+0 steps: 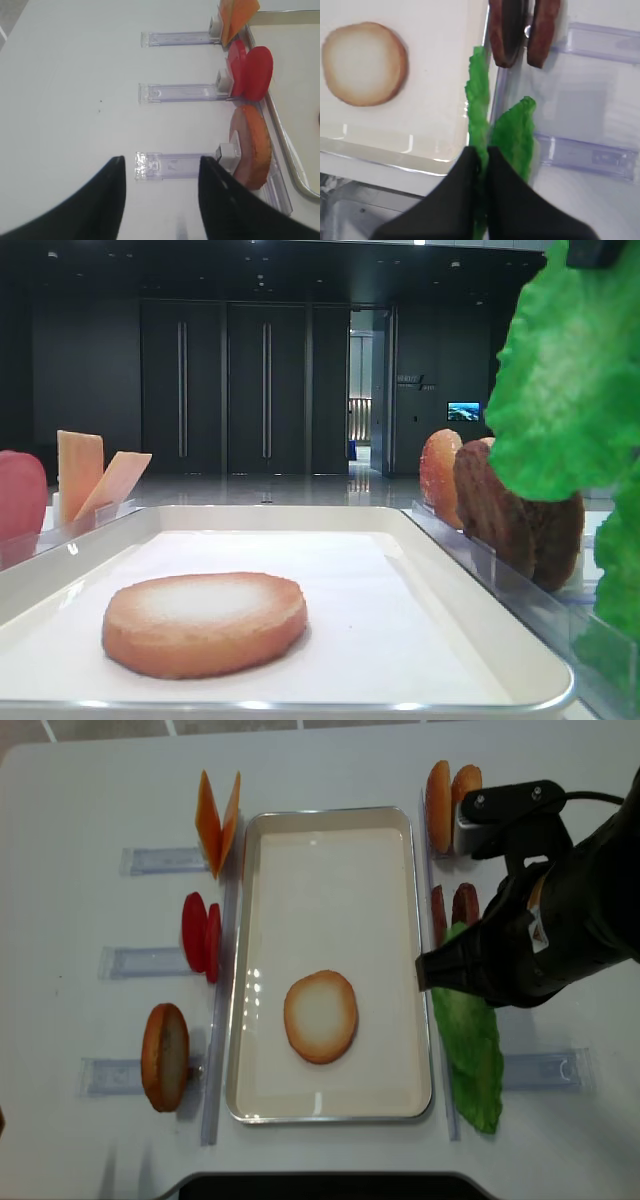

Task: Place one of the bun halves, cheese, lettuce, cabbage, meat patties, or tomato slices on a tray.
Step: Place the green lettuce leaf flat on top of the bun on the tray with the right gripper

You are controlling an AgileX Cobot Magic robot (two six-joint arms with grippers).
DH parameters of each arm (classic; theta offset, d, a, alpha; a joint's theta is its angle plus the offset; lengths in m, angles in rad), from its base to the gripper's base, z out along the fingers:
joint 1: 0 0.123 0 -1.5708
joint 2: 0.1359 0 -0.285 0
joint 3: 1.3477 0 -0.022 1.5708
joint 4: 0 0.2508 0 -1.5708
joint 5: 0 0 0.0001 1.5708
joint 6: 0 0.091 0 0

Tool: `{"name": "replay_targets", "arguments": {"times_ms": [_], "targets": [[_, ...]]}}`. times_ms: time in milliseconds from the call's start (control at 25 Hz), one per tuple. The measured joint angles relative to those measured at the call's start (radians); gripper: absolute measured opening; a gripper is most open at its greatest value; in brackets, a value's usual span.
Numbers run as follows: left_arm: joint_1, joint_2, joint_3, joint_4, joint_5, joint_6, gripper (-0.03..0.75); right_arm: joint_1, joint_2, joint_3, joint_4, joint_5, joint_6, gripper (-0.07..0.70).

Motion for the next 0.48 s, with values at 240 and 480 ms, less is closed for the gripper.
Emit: {"name": "replay_targets", "arguments": {"times_ms": [240, 480], "targets": [[0.0, 0.0, 0.0, 0.0, 0.0, 0.0, 0.338, 0.0, -0.046, -0.014, 0.137, -0.099, -0.078, 0.015], [0.0, 0.0, 0.0, 0.0, 0.0, 0.0, 0.311, 0.0, -0.03, -0.014, 0.394, -0.286, -0.303, 0.015]]}}
